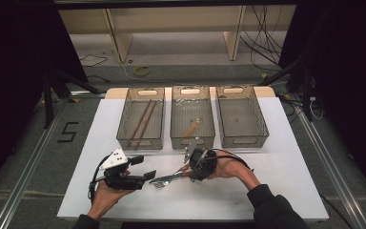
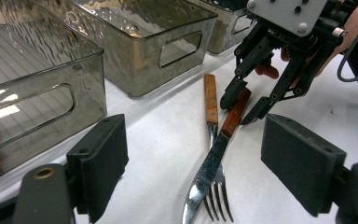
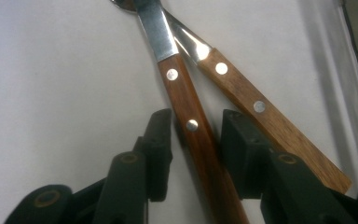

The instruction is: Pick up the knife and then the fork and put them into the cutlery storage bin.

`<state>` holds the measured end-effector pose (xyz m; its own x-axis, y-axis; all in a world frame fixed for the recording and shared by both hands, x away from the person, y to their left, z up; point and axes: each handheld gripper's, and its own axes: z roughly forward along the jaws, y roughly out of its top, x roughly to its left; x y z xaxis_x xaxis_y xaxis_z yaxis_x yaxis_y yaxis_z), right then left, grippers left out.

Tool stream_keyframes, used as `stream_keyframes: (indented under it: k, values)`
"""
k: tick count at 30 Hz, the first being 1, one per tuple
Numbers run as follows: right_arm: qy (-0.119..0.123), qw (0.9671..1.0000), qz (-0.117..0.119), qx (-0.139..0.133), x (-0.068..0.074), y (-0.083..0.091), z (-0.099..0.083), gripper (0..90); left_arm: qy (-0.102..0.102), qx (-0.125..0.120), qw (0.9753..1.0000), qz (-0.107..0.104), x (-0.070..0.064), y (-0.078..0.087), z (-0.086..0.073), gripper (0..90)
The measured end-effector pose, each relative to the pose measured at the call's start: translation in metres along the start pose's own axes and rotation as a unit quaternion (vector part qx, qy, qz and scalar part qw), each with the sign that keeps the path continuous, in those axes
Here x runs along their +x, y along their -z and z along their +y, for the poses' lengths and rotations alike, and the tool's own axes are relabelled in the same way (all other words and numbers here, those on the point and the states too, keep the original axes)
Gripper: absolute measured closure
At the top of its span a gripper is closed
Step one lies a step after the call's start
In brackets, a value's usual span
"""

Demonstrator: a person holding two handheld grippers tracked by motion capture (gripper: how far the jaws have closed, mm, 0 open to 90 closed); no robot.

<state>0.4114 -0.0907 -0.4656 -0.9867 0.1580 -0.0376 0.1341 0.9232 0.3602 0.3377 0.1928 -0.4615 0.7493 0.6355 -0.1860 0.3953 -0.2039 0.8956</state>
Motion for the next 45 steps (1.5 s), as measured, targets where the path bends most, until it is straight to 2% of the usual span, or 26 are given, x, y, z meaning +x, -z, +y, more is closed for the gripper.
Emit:
stream_keyframes:
  k: [5,10,13,19,23,26,28,30,31,32,36,40,45]
  values:
    - [0.015,0.9998,-0.005,0.012,0.004,0.0,0.004,68.3,-0.001,0.002,1.0,-0.001,-0.001,-0.001,-0.001,22.0]
    - [0.035,0.9992,-0.003,0.018,0.007,0.0,0.005,75.8,-0.001,0.003,1.0,-0.001,-0.001,-0.001,-0.001,22.1]
    - [0.031,0.9994,-0.004,0.016,0.008,0.0,0.005,76.3,0.0,0.005,1.0,-0.001,0.0,-0.001,-0.002,22.2]
    - [0.042,0.9991,0.0,0.012,0.007,0.001,0.004,76.9,0.0,0.005,1.0,0.001,0.002,0.0,-0.002,22.3]
    - [0.037,0.9993,0.0,0.006,0.008,0.002,0.002,77.0,0.001,0.0,1.0,0.004,0.002,0.001,-0.002,22.7]
    - [0.022,0.9997,-0.006,-0.005,0.007,0.004,-0.001,77.1,-0.001,-0.005,1.0,0.005,0.002,0.002,-0.002,22.9]
    - [0.01,0.9996,0.004,-0.025,0.008,0.007,-0.005,77.2,-0.001,-0.007,1.0,0.005,0.002,0.003,-0.002,23.1]
    - [0.009,0.9993,0.0,-0.036,0.009,0.01,-0.006,77.1,-0.002,-0.008,0.9999,0.007,0.002,0.003,-0.001,23.2]
    - [0.0,0.9989,-0.002,-0.047,0.011,0.013,-0.007,77.1,-0.003,-0.009,0.9999,0.007,0.002,0.004,-0.001,23.6]
    - [-0.001,0.9986,0.004,-0.054,0.01,0.015,-0.007,77.1,-0.003,-0.012,0.9999,0.007,0.002,0.004,-0.001,23.9]
    - [-0.03,0.9955,-0.003,-0.09,0.012,0.028,-0.009,77.2,-0.003,-0.017,0.9998,0.005,0.003,0.006,-0.001,23.7]
    - [-0.066,0.9904,-0.005,-0.122,0.009,0.042,-0.015,77.1,-0.004,-0.019,0.9998,0.005,0.003,0.005,-0.003,22.4]
    - [-0.098,0.9843,-0.02,-0.145,0.003,0.055,-0.025,77.1,-0.003,-0.025,0.9997,0.007,0.004,0.005,-0.003,21.7]
